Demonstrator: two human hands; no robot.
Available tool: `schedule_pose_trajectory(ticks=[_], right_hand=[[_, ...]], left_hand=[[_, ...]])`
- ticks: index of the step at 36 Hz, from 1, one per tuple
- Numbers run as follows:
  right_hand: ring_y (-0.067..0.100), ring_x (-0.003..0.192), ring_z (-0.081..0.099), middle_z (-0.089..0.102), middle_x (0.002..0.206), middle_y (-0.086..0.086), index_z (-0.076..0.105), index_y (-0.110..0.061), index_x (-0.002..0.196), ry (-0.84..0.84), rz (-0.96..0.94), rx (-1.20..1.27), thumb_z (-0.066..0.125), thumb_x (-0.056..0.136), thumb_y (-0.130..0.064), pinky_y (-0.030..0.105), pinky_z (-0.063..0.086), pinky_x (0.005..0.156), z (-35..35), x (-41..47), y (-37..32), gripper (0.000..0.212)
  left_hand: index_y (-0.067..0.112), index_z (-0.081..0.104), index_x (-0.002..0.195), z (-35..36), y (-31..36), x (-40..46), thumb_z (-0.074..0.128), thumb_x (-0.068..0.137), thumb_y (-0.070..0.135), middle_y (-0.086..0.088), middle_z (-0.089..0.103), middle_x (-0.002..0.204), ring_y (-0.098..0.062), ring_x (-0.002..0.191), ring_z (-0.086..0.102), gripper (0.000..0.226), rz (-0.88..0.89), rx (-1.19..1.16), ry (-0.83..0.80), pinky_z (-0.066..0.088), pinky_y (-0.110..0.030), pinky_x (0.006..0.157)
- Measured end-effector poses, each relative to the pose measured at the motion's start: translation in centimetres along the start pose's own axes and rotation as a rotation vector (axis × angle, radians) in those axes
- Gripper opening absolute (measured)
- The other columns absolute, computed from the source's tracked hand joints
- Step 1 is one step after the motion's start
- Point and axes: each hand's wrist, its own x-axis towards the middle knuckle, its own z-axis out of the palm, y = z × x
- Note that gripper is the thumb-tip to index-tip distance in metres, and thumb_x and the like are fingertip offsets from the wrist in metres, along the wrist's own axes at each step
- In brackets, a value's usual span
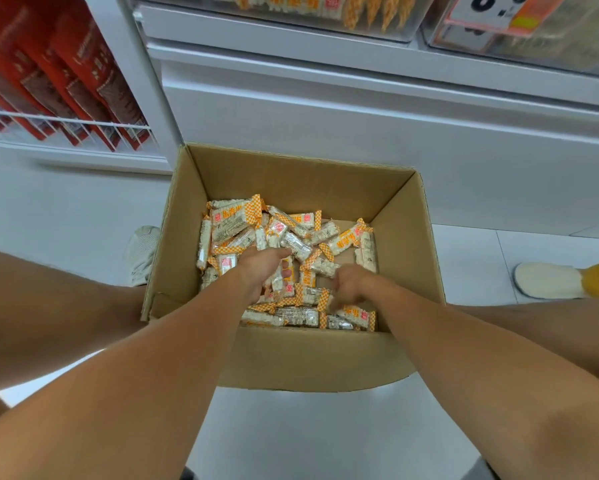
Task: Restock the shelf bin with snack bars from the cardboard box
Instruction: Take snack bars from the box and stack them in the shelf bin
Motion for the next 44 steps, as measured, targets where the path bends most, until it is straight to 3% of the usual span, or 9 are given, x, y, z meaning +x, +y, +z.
schedule_pose_trajectory(ticks=[3, 7, 12, 16, 25, 33, 38, 40, 44], right_hand=[[0.030, 0.115, 0.058, 0.058, 0.129, 0.010, 0.049, -0.008, 0.130, -0.049, 0.007, -0.098, 0.088, 0.074, -0.033, 0.035, 0.049, 0.084, 1.6, -0.2, 0.9, 0.073], [0.023, 0.086, 0.061, 0.064, 0.106, 0.009, 0.055, -0.010, 0.094, -0.032, -0.021, -0.111, 0.085, 0.076, -0.039, 0.032, 0.049, 0.069, 0.8, -0.1, 0.3, 0.045], [0.017, 0.068, 0.073, 0.074, 0.089, 0.009, 0.067, -0.006, 0.104, -0.002, -0.120, 0.603, 0.081, 0.082, -0.038, 0.029, 0.061, 0.060, -4.6, -1.1, -1.6, 0.041], [0.031, 0.089, 0.075, 0.073, 0.107, 0.018, 0.055, -0.005, 0.119, -0.227, -0.314, 1.008, 0.079, 0.084, -0.019, 0.036, 0.064, 0.074, -8.5, -3.7, -3.8, 0.045], [0.014, 0.076, 0.064, 0.067, 0.085, -0.001, 0.072, -0.016, 0.100, 0.009, -0.494, 0.820, 0.082, 0.081, -0.024, 0.026, 0.057, 0.067, -10.0, -6.0, -4.2, 0.023], [0.011, 0.070, 0.069, 0.070, 0.087, 0.002, 0.062, -0.004, 0.104, 0.129, -0.736, 0.709, 0.080, 0.078, -0.001, 0.022, 0.057, 0.069, -18.9, -15.5, -4.5, 0.032], [0.010, 0.129, 0.049, 0.040, 0.149, -0.010, 0.036, -0.042, 0.149, 0.272, -0.903, 0.271, 0.089, 0.071, -0.011, 0.028, 0.050, 0.103, -25.3, -22.4, -5.5, 0.099], [0.003, 0.135, 0.042, 0.046, 0.145, -0.014, 0.045, -0.038, 0.145, 0.333, -0.979, 0.163, 0.092, 0.066, -0.009, 0.023, 0.041, 0.109, -26.7, -24.2, -6.7, 0.096], [0.003, 0.119, 0.059, 0.063, 0.126, -0.013, 0.067, -0.024, 0.126, 0.401, -1.068, 0.336, 0.091, 0.063, -0.009, 0.030, 0.055, 0.094, -28.8, -26.5, -7.5, 0.069]], left_hand=[[0.007, 0.044, 0.144, -0.3, -0.1, 0.0, 0.080, 0.074, 0.040, -0.008, 0.076, 0.097, -0.024, 0.096, 0.073, 0.086, -0.018, 0.010, -0.030, 0.053, -0.054, 0.096], [0.012, 0.051, 0.139, -0.2, 0.3, 0.0, 0.080, 0.064, 0.058, -0.007, 0.075, 0.104, -0.026, 0.111, 0.066, 0.092, -0.043, 0.014, -0.062, 0.051, -0.056, 0.100], [0.022, 0.051, 0.139, -0.3, -0.3, 1.8, 0.073, 0.053, 0.079, -0.005, 0.076, 0.095, -0.030, 0.130, 0.055, 0.106, -0.057, -0.065, -0.162, 0.029, -0.058, 0.117], [0.020, 0.060, 0.136, 0.0, 1.4, -0.7, 0.061, 0.080, 0.076, -0.014, 0.063, 0.135, -0.032, 0.127, 0.058, 0.080, -0.020, -0.120, -0.291, 0.046, -0.051, 0.105], [0.005, 0.076, 0.100, -1.1, 4.7, -4.9, 0.081, 0.074, 0.021, -0.017, 0.071, 0.104, -0.024, 0.085, 0.071, 0.031, 0.037, -0.078, -0.549, 0.056, -0.040, 0.089], [0.013, 0.068, 0.111, -0.3, 14.4, -13.7, 0.082, 0.064, 0.018, -0.008, 0.077, 0.095, -0.021, 0.088, 0.074, 0.050, 0.359, 0.241, -0.539, 0.058, -0.040, 0.086], [0.015, 0.073, 0.089, 0.3, 21.3, -19.7, 0.093, 0.060, 0.024, 0.001, 0.074, 0.079, -0.015, 0.079, 0.067, 0.036, 0.534, 0.567, -0.509, 0.050, -0.032, 0.082], [0.006, 0.071, 0.097, 0.6, 23.7, -22.0, 0.094, 0.052, 0.030, -0.006, 0.074, 0.082, -0.021, 0.084, 0.069, 0.057, 0.546, 0.621, -0.495, 0.053, -0.042, 0.096], [0.009, 0.068, 0.097, 0.3, 27.3, -25.5, 0.077, 0.067, 0.035, -0.006, 0.070, 0.073, -0.016, 0.064, 0.067, 0.040, 0.570, 0.482, -0.512, 0.058, -0.027, 0.063]])
